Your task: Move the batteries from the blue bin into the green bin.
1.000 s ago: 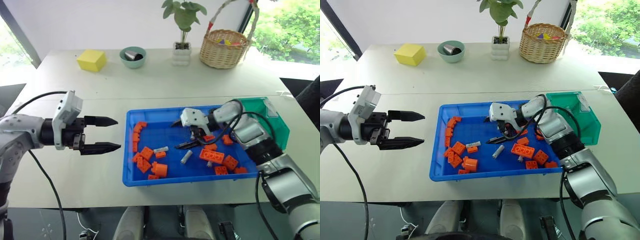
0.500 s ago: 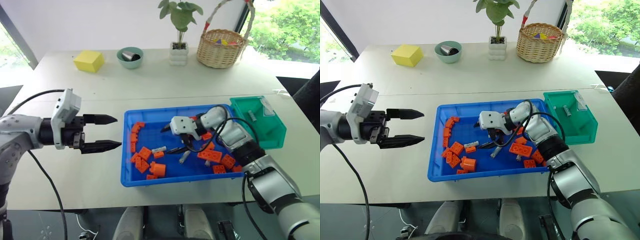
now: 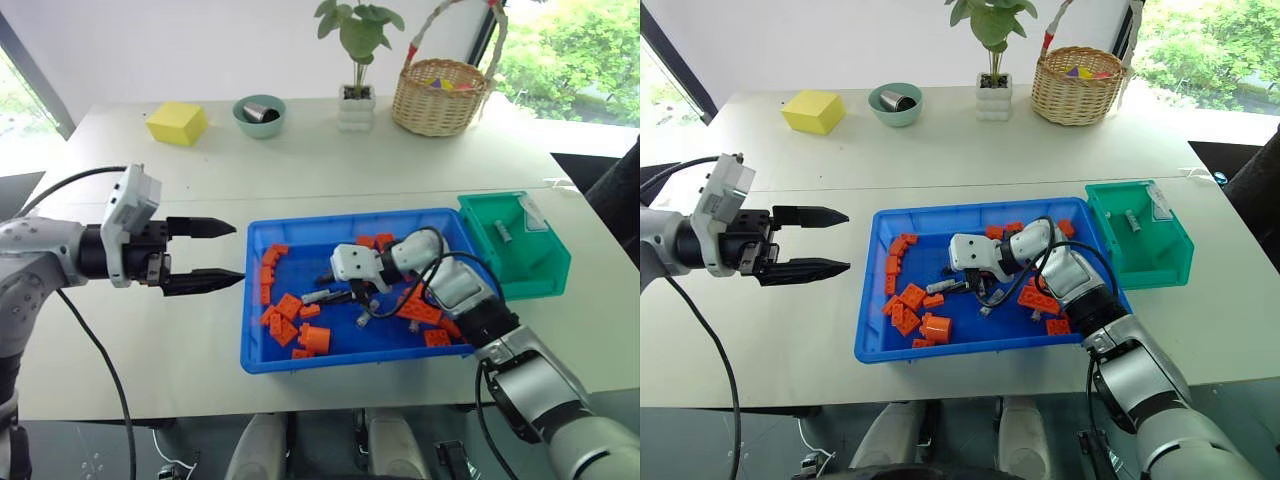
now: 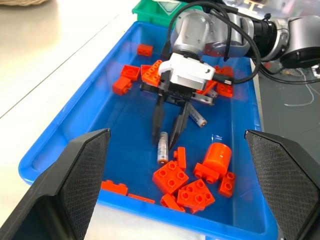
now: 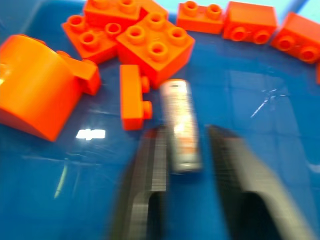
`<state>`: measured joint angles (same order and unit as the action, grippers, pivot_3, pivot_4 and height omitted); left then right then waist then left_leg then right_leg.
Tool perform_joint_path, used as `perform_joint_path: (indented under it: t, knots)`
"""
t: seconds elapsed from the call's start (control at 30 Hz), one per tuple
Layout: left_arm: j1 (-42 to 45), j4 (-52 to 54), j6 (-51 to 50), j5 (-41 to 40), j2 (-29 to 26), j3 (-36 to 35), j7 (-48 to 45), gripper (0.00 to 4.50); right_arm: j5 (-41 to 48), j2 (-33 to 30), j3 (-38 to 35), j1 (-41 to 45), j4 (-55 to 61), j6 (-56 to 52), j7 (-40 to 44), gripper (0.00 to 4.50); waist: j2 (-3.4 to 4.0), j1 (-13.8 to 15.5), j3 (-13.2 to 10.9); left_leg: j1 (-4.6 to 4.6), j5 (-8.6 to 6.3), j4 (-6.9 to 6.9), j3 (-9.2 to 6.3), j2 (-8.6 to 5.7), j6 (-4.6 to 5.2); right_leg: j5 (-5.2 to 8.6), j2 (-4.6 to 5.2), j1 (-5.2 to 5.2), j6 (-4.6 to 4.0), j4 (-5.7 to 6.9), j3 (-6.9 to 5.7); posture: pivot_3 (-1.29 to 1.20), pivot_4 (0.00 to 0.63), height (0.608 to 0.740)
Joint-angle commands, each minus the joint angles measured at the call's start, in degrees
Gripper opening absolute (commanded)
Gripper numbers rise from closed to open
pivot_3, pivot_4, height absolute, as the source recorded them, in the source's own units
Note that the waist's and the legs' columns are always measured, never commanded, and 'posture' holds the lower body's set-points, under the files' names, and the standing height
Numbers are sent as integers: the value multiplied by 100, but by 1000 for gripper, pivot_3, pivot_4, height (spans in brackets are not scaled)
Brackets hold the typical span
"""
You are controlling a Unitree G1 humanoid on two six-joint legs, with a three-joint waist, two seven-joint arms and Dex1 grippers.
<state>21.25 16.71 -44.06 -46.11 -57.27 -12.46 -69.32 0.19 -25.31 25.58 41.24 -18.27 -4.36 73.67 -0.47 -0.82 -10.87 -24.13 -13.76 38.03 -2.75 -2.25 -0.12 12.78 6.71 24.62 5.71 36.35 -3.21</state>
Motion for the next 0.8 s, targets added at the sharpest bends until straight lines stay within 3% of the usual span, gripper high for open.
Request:
perform_joint_path:
  t: [0.03,0.23,0.43,0.63,0.8]
  knots:
    - [173,-5,116,9,-13,-17,-45,4500,205,-113,-206,8,523,-357,109,83,0,2,0,0,0,0,0,0,0,0,0,0,0,0,0,0,150,702]
    - [269,15,92,-9,44,129,-140,4500,800,-483,-904,184,1758,-1572,-3,83,1,8,-1,-1,0,0,-2,0,0,0,0,0,0,0,0,0,150,702]
    - [285,172,76,-70,205,264,-128,4500,960,-1762,-2452,278,2465,-2766,-822,83,0,68,-2,-8,0,1,-3,-3,1,1,6,1,0,-5,-2,0,150,702]
    - [407,86,151,23,412,441,-141,4500,890,-2869,-3721,-612,2589,-3426,-1612,83,-1,150,-1,-9,-2,-4,4,0,4,2,6,1,-2,-11,-2,0,150,702]
    - [631,-70,247,148,528,666,-232,4500,1070,-3039,-4240,-1812,3278,-3814,-1916,83,-1,135,-1,-12,-3,-1,12,0,7,2,9,1,-3,-11,0,0,150,702]
